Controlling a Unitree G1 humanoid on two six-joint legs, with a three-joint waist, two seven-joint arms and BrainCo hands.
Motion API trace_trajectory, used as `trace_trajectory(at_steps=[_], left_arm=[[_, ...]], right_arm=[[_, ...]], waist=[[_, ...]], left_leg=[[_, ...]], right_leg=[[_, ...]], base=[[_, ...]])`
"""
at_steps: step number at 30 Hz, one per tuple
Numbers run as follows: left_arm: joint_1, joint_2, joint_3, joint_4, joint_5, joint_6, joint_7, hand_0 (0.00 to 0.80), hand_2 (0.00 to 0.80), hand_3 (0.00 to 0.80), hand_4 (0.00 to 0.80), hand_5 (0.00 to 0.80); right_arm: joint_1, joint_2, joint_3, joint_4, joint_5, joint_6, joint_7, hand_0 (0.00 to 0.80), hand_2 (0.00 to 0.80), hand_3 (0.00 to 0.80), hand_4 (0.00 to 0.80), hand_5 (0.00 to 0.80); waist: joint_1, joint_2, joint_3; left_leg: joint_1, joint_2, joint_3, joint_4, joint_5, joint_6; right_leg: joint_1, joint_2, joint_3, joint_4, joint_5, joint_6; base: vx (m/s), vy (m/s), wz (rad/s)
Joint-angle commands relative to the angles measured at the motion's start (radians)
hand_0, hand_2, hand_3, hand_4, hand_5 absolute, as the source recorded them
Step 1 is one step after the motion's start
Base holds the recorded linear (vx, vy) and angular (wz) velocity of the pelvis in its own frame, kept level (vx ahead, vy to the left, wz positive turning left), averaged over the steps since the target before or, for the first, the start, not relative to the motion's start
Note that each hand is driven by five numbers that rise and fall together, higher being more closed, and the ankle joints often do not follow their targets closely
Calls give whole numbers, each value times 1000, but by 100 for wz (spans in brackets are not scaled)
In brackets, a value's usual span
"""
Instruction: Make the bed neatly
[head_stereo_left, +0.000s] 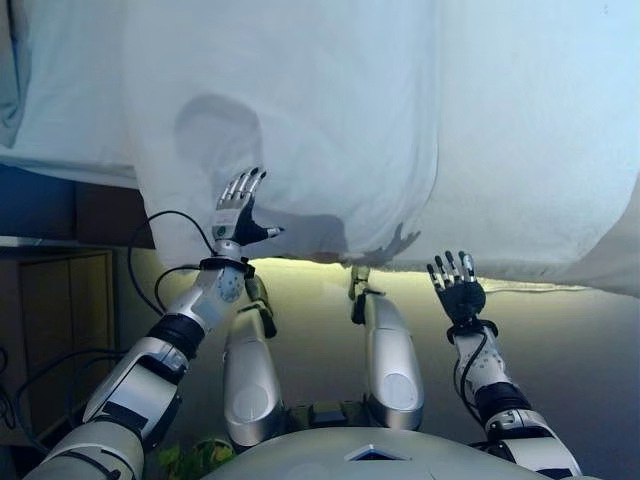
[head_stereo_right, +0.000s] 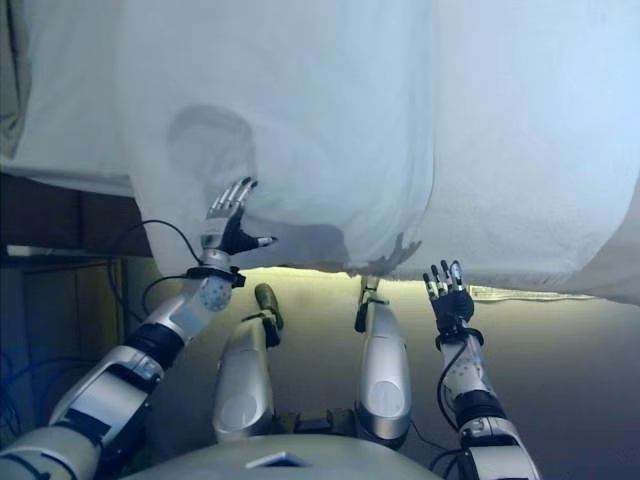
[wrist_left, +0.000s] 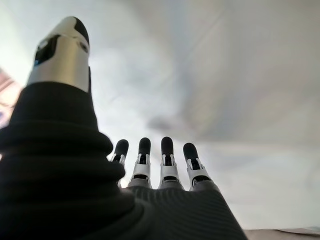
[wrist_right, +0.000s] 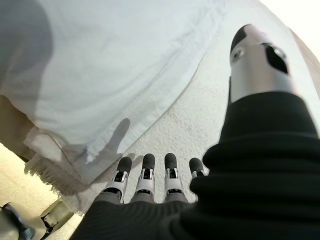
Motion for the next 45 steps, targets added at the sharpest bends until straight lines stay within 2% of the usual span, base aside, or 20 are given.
trace_trajectory(at_steps=[1,2,11,17,25,31,34,37,43,44,45], left_arm=[[-37,10,-14,56,83,69,83,0,0,0,0,0],[-45,13,-14,72,95,92,94,0,0,0,0,0],[-109,65,-33,144,194,241,137,0,0,0,0,0],[-186,82,-45,186,206,289,187,0,0,0,0,0],[-250,106,-18,197,175,307,209,0,0,0,0,0],[-251,120,7,182,154,277,233,0,0,0,0,0],[-233,119,37,154,150,241,244,0,0,0,0,0],[-200,121,51,136,161,244,217,0,0,0,0,0],[-199,139,55,197,126,234,185,0,0,0,0,0],[-197,144,53,209,115,230,178,213,213,213,213,213],[-190,147,52,219,105,227,167,637,637,637,637,637]], right_arm=[[34,-37,20,-115,52,-61,1,0,0,0,0,0],[37,-38,22,-122,56,-63,4,0,0,0,0,0],[39,-49,37,-191,72,-80,21,0,0,0,0,0],[12,-59,67,-239,80,-95,24,0,0,0,0,0],[3,-65,86,-278,90,-99,15,0,0,0,0,0],[17,-76,98,-302,102,-103,16,0,0,0,0,0],[29,-86,94,-310,111,-95,11,0,0,0,0,0],[35,-92,91,-300,121,-82,9,0,0,0,0,0],[15,-120,93,-267,120,-50,9,0,0,0,0,0],[14,-125,89,-261,119,-43,12,0,0,0,0,0],[13,-132,81,-256,119,-33,14,0,0,0,0,0]], waist=[[-26,-30,-43],[-27,-33,-43],[-37,-63,-16],[-42,-79,-3],[-42,-91,20],[-37,-92,30],[-29,-84,27],[-21,-75,17],[-20,-61,-10],[-21,-57,-14],[-23,-53,-19]], left_leg=[[-52,25,-42,-25,92,-4],[-49,29,-46,-18,67,-12],[-118,44,-46,29,64,-19],[-165,48,-43,15,87,-24],[-245,60,-74,124,55,-23],[-319,70,-109,282,-21,-4],[-364,75,-131,414,-92,25],[-391,79,-150,532,-162,52],[-436,92,-178,693,-255,90],[-440,94,-180,710,-265,94],[-445,96,-181,725,-273,95]], right_leg=[[-2,-63,-1,11,49,107],[3,-59,2,15,30,117],[-30,-59,1,8,48,122],[-59,-58,-16,-22,67,122],[-122,-58,1,57,44,106],[-186,-54,37,216,-18,79],[-231,-61,63,352,-74,54],[-258,-65,86,467,-129,31],[-313,-70,131,624,-207,-5],[-320,-72,136,642,-216,-8],[-326,-72,142,658,-224,-10]], base=[[17,11,-4],[0,0,0],[-43,10,-9],[-84,12,-3],[-33,18,-4],[-15,29,-9],[1,39,-9],[43,24,-4],[57,46,-9],[51,55,-8],[56,61,-8]])
